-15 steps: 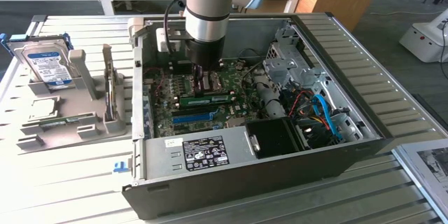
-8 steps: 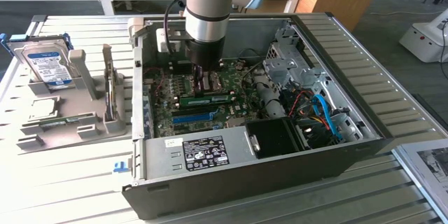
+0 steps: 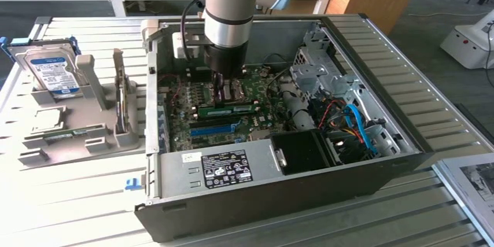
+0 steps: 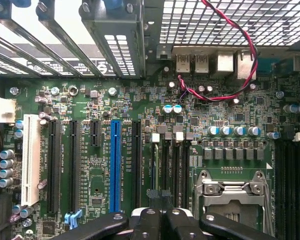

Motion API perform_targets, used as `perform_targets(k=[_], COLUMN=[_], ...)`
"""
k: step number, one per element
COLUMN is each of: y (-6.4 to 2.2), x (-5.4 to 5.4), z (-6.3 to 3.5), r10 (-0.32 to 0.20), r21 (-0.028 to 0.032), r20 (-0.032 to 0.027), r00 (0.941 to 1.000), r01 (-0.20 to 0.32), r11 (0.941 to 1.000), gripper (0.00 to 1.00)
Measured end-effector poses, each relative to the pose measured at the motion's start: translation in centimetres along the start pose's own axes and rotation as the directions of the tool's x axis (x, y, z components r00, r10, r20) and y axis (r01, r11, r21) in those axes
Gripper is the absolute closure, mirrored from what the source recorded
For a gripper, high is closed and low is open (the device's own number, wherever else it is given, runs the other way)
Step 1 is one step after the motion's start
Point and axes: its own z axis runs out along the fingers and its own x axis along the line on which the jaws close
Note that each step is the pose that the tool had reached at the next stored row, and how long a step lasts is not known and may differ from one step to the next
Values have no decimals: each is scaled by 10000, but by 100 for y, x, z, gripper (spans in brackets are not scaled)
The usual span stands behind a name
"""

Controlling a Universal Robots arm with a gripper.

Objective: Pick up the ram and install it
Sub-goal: 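Press down the ram until it locks into place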

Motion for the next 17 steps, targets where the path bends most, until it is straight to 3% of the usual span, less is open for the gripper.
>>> perform_targets(k=[17], y=[-1], x=[0], z=[20], r10=[0], r21=[0], r20=[6], r00=[10000], r01=[0], r11=[10000], gripper=[89])
